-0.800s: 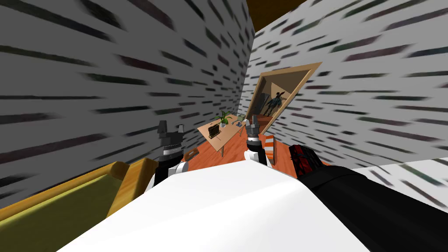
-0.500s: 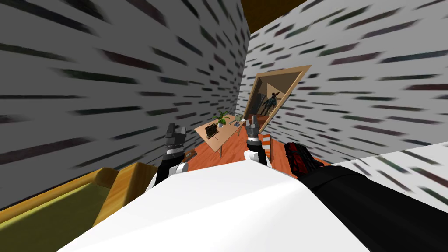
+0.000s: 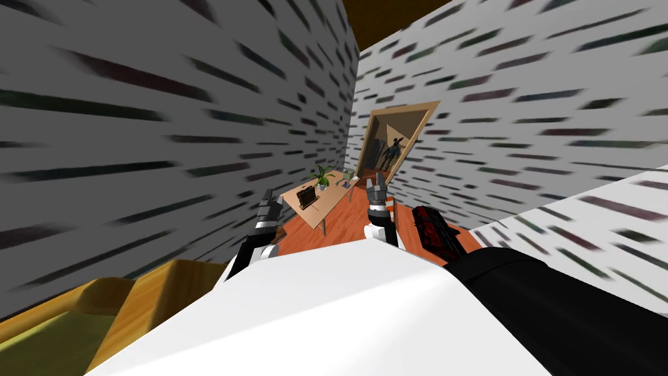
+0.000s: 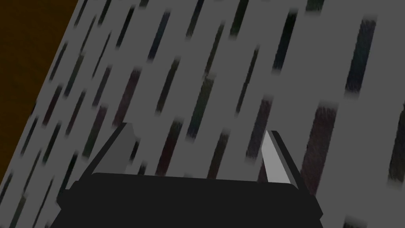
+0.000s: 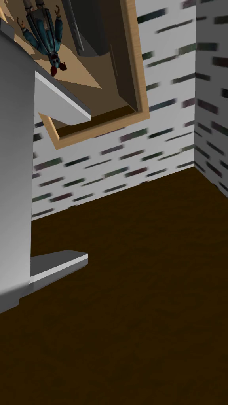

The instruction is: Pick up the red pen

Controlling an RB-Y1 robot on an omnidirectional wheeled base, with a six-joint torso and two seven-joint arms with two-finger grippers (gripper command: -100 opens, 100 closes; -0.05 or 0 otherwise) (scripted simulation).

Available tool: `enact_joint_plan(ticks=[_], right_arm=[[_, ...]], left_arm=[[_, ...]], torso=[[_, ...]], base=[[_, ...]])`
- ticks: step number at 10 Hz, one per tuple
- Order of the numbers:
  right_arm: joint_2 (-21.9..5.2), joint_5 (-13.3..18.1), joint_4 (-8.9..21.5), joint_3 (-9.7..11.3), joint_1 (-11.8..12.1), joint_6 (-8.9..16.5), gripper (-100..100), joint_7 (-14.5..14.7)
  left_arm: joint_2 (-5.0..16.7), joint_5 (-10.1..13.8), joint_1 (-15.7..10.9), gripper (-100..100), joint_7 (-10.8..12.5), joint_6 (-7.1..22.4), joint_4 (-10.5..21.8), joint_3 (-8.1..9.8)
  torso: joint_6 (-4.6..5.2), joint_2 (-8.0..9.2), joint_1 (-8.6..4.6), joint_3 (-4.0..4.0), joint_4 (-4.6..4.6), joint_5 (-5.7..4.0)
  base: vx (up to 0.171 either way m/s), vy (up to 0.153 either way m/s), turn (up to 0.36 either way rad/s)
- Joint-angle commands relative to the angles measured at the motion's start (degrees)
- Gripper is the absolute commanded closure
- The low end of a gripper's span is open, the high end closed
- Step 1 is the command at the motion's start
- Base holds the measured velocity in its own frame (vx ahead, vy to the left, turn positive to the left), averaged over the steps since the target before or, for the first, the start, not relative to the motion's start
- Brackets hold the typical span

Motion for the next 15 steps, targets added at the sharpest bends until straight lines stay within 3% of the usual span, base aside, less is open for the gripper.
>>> enact_joint_plan(ticks=[1,3,6,8,11,12,13,14,15], right_arm=[[0.00,0.00,0.00,0.00,0.00,0.00,0,0.00],[0.00,0.00,0.00,0.00,0.00,0.00,0,0.00],[0.00,0.00,0.00,0.00,0.00,0.00,0,0.00],[0.00,0.00,0.00,-0.01,0.00,0.00,0,0.00],[0.00,0.00,0.00,-0.01,0.01,0.00,0,0.00],[-0.01,0.00,0.00,-0.01,0.01,0.00,0,0.00],[0.00,0.00,0.00,-0.01,0.00,0.00,0,0.00],[-0.01,0.00,0.00,-0.01,0.01,0.00,0,0.00],[0.00,0.00,0.00,-0.01,0.01,0.00,0,0.00]], left_arm=[[1.13,1.09,-0.42,-100,-0.30,1.08,1.66,0.14],[3.84,4.30,-0.79,-100,-1.80,4.88,4.39,-0.33],[5.24,6.01,-0.98,-100,-2.62,7.65,5.87,-0.59],[8.04,9.59,-1.35,-100,-4.34,11.54,8.98,-1.15],[9.45,11.51,-1.53,-100,-5.25,15.01,10.66,-1.44],[10.86,13.44,-1.71,-100,-6.18,17.16,12.36,-1.75],[10.86,13.44,-1.71,-100,-6.18,17.58,12.36,-1.75],[12.27,15.39,-1.88,-100,-7.13,19.58,14.09,-2.05],[12.27,15.39,-1.88,-100,-7.13,20.19,14.09,-2.05]], torso=[[0.00,0.00,0.00,0.00,0.00,0.00],[-0.01,0.03,0.13,0.02,0.01,0.03],[-0.01,-0.01,0.10,-0.01,0.00,0.02],[-0.02,0.02,0.14,0.01,0.01,0.03],[-0.02,-0.06,0.11,-0.03,-0.01,0.02],[-0.04,-0.01,0.15,-0.01,0.00,0.02],[-0.02,-0.02,0.13,-0.01,0.00,0.02],[-0.04,-0.01,0.18,0.00,0.00,0.03],[-0.03,-0.03,0.15,-0.02,0.00,0.03]], base=[[0.009,-0.061,-0.034],[0.015,-0.071,-0.157],[0.022,-0.059,-0.107],[0.034,-0.074,-0.191],[0.034,-0.059,-0.100],[0.037,-0.058,-0.189],[0.031,-0.037,-0.071],[0.041,-0.053,-0.137],[0.037,-0.047,-0.091]])
